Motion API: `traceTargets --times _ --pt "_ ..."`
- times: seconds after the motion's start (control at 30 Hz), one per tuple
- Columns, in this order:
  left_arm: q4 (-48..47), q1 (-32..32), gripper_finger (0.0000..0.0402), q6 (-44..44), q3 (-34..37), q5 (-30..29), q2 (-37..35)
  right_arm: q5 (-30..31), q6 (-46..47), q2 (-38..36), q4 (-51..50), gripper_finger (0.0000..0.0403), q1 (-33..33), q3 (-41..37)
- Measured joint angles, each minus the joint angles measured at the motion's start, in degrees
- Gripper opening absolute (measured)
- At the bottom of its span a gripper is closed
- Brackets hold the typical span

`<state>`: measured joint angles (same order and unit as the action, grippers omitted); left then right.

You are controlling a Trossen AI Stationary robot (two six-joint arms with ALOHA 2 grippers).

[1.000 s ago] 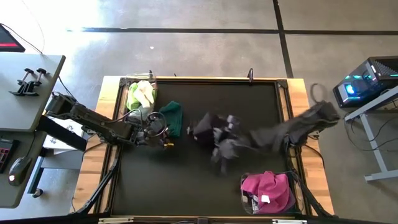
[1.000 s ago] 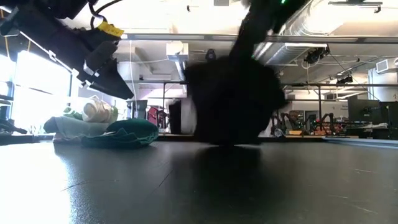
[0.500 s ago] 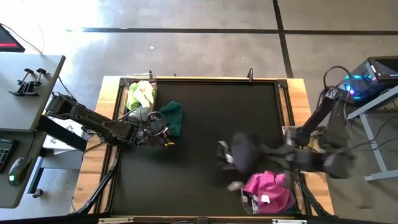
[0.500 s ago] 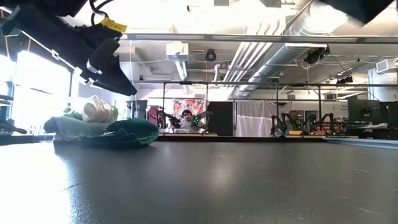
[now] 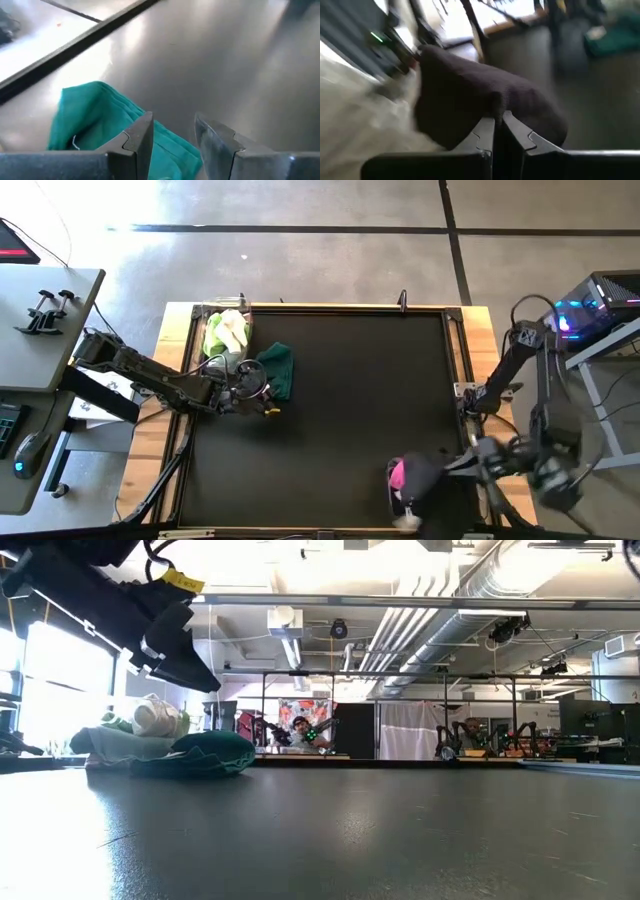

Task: Sort towels by color in basket
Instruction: Put the black towel into the bottom transparent bin

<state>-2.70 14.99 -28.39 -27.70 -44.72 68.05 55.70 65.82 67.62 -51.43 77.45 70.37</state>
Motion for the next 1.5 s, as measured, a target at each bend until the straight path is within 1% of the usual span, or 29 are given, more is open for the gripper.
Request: traceTargets --times 0.1,0.17,0.23,0.37,0.47,0.53,0.6,0.8,0.97,1.03,1.1,1.2,1.4,1.5 --pt "0.2 0.0 0.0129 0.1 0.0 -2.3 0.0 -4.9 5.0 3.9 -5.1 0.0010 -2.6 -0.1" --pt "1.0 -0.1 0.0129 0.1 0.0 -2.7 0.0 -9.7 7.8 5.9 -7.7 0.0012 -4.7 0.0" --pt "1.7 -0.4 0.0129 0.1 0.0 -2.8 0.0 -16.1 10.5 8.4 -10.9 0.0013 -7.0 0.0" --pt "2.6 -0.8 0.0129 0.1 0.0 -2.8 0.0 -31.4 15.2 13.3 -17.6 0.0014 -11.0 0.0" --pt "2.6 -0.8 0.0129 0.2 0.0 -2.8 0.0 -41.9 14.0 17.7 -19.0 0.0014 -13.6 0.0" --pt "2.6 -0.8 0.0129 0.8 0.0 -2.8 0.0 -45.8 10.3 19.9 -18.1 0.0015 -15.0 0.0" --pt "2.6 -0.8 0.0129 1.0 0.0 -2.8 0.0 -48.4 5.8 22.4 -16.2 0.0015 -16.5 0.0" --pt "3.0 -0.8 0.0129 1.2 0.0 -2.8 0.0 -53.3 -4.8 29.1 -11.7 0.0016 -20.9 0.0" --pt "3.0 -0.8 0.0129 1.3 0.0 -2.4 0.0 -56.6 -10.0 34.5 -12.1 0.0016 -22.5 0.1" --pt "3.0 -0.8 0.0129 1.9 0.0 -2.3 0.0 -57.5 -11.4 35.2 -13.8 0.0020 -22.9 0.2" --pt "3.0 -0.8 0.0129 2.1 0.0 -2.2 0.0 -57.4 -9.6 35.0 -16.2 0.0028 -23.4 0.3" --pt "3.0 -0.8 0.0129 2.2 0.0 -2.2 0.0 -55.8 -6.1 33.3 -21.5 0.0053 -24.2 1.8" --pt "3.0 -0.8 0.0129 2.1 0.0 -2.2 0.0 -51.4 1.6 28.2 -30.5 0.0116 -24.7 10.7" --pt "3.0 -0.8 0.0129 2.1 0.0 -2.2 0.0 -50.4 7.1 26.5 -33.3 0.0136 -23.9 15.6"
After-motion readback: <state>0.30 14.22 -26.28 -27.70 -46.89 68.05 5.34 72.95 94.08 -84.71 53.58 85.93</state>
